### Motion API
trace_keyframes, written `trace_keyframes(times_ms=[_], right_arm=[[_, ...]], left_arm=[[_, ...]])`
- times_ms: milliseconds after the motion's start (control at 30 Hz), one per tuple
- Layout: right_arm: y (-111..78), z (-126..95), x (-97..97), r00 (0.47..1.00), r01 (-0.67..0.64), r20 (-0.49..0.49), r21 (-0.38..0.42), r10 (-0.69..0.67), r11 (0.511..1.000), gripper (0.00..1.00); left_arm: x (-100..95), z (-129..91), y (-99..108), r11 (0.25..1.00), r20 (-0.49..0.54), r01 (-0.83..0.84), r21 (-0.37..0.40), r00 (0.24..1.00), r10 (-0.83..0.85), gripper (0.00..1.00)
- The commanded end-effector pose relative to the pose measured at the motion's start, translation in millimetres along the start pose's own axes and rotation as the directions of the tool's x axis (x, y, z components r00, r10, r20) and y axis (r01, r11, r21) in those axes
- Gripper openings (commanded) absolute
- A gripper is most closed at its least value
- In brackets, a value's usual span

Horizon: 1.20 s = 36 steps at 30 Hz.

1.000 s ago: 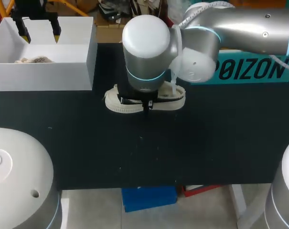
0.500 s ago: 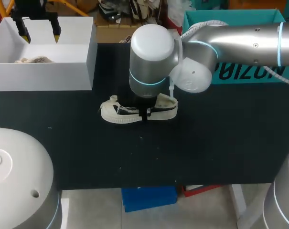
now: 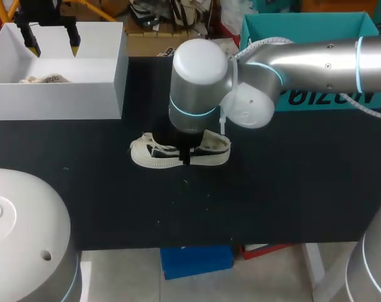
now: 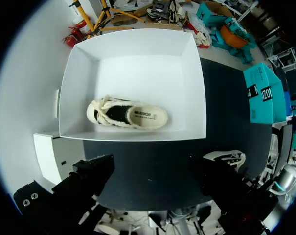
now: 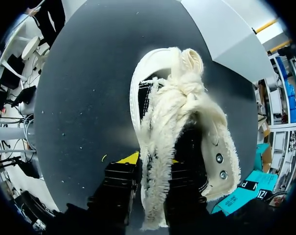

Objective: Take the shoe out of the shoebox, open the shoe tongue, remove and reinsert the insole, then place the shoe into the shoebox

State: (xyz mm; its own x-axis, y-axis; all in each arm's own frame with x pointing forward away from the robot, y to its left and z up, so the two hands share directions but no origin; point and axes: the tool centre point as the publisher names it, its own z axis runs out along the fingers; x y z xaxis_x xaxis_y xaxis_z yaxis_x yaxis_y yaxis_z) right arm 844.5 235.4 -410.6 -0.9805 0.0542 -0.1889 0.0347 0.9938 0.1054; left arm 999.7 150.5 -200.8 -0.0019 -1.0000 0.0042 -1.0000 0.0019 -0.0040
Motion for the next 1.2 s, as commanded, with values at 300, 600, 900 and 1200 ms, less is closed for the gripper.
trace_keyframes(times_ms=[300,600,900,1200], right_arm=[[2.6,-57,-8.2,0.999,0.014,0.033,0.03,-0.015,0.999,1.0],[10.4,-102,-27.7,0.997,0.071,0.024,-0.061,-0.07,0.996,1.0],[2.4,-119,-41.5,0.988,0.153,0.024,-0.3,-0.153,0.942,1.0],[-17.5,-125,-44.1,0.984,0.173,0.022,-0.388,-0.179,0.905,1.0]], left_arm=[[0.1,0,0,1.0,0.002,0.001,-0.002,1.0,-0.001,1.0],[0.1,0,0,1.0,0.002,0.001,-0.002,1.0,-0.001,1.0],[0.1,0,0,1.0,0.002,0.001,-0.002,1.0,-0.001,1.0],[0.1,0,0,1.0,0.002,0.001,-0.002,1.0,-0.001,1.0]])
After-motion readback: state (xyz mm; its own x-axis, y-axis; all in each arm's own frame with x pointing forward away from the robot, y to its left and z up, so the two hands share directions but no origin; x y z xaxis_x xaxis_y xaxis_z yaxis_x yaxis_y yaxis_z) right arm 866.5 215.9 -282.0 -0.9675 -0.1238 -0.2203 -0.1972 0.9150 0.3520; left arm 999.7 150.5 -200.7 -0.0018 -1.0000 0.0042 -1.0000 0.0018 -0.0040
